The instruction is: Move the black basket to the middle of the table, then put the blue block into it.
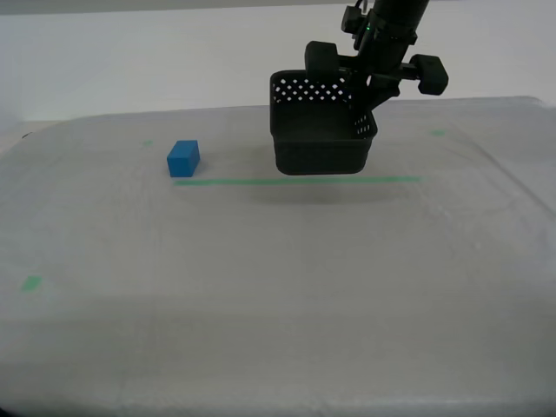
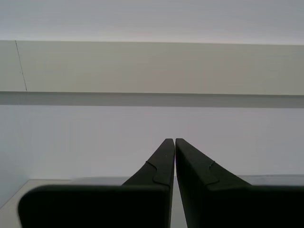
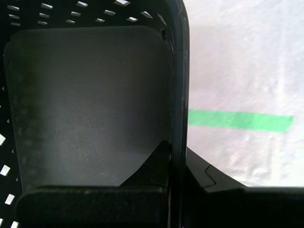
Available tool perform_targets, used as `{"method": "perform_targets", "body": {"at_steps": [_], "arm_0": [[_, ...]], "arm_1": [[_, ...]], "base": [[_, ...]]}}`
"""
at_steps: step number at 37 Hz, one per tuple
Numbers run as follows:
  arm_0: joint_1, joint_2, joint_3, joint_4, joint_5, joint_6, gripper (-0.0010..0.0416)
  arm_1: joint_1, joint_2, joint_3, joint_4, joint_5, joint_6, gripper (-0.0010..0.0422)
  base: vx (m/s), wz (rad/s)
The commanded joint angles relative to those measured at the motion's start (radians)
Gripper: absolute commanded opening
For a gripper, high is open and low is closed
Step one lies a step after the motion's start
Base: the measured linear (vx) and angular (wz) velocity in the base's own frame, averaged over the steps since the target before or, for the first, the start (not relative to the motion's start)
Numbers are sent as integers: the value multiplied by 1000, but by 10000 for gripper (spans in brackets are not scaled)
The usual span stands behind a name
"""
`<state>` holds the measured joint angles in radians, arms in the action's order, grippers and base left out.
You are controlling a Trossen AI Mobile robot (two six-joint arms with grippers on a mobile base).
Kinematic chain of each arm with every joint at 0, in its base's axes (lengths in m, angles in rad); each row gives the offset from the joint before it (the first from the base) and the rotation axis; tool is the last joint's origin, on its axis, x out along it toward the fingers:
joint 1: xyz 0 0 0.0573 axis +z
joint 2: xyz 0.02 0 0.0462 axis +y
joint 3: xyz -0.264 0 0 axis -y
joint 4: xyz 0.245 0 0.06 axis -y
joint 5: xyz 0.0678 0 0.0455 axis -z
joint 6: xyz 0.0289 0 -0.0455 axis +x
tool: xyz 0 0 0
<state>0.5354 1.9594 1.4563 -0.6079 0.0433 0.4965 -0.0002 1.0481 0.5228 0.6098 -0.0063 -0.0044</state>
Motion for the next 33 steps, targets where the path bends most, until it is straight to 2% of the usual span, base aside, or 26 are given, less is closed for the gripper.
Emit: {"method": "perform_targets", "body": {"at_steps": [1, 7, 12, 15, 27, 33], "arm_0": [[17, 0, -10, 22, 2, 35, -1], [29, 0, -52, 65, -2, 81, -1], [29, 21, -71, 108, -13, 100, -1], [29, 68, -56, 111, -54, 104, -1], [31, 185, 5, 126, -46, 93, -1], [26, 228, 45, 124, -53, 75, 0]], "arm_1": [[0, 0, 0, 5, -1, 2, 0], [0, -1, 0, 5, 0, 2, 0], [0, 0, 0, 5, -1, 2, 0], [0, 0, -1, 5, -1, 2, 0], [0, 0, -1, 5, -1, 2, 0], [0, 0, 0, 1, -1, 2, 0]], "base": [[0, 0], [0, 0], [0, 0], [0, 0], [0, 0], [0, 0]]}}
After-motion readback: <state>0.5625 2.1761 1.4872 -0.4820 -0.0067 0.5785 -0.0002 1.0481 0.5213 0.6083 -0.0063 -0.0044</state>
